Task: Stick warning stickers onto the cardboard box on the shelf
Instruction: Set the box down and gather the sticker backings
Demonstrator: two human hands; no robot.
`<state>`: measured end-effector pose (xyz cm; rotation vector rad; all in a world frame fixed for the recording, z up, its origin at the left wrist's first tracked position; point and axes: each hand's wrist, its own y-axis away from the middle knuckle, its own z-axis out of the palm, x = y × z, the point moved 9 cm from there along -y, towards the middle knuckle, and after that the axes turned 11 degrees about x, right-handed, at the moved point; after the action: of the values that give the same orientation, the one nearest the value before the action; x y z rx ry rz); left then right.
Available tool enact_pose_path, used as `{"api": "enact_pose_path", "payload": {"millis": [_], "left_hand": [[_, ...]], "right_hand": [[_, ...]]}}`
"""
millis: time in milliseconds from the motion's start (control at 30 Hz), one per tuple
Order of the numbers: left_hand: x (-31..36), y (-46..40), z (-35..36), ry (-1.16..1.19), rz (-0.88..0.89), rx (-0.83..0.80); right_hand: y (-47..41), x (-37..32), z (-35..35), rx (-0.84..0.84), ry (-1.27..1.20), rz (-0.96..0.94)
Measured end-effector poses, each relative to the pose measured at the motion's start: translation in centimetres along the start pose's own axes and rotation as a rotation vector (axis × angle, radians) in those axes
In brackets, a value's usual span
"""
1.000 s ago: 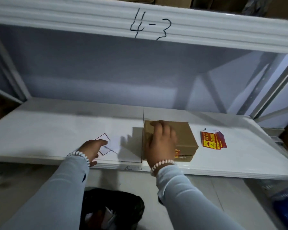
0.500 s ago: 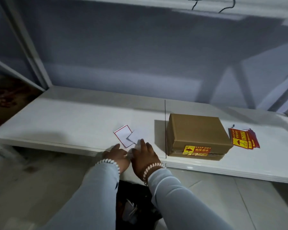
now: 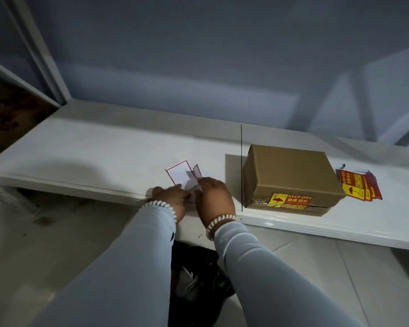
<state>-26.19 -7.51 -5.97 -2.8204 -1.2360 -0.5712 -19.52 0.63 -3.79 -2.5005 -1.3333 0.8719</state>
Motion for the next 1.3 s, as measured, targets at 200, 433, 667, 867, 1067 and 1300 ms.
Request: {"api": "enact_pose_path", "payload": {"millis": [200,433,667,867,1067,1300], "left_hand": [[-0.6,-0.1,-0.3,-0.058,-0.059,-0.005],[-0.8,-0.1,-0.9,0.095,-0.116,0.079],[-1.0,-0.4,-1.4,0.112,-0.09,0.079],[-1.8,-0.5,-3.8,0.133,-0.145,0.185],[-2.5,0.5,-2.6,0.184,-0.208,-0.009],[-2.8,1.9,-0.5,0.214,-0.315,-0.302]], "right_hand": [[0.6,2.6,-2.3,0.18,-0.529,0.462],[6.8,1.5,2.5,-0.318,-0.278,0.298],[12.5,0.5,7.6,-0.788,-0.22,0.299],[15.1,1.5,8.9,-0.838,-0.124,0.246],[9.2,3.1,2.2,-0.105,-0.458,0.493],[8.3,1.8,2.3,-0.17,-0.545,0.487]]}}
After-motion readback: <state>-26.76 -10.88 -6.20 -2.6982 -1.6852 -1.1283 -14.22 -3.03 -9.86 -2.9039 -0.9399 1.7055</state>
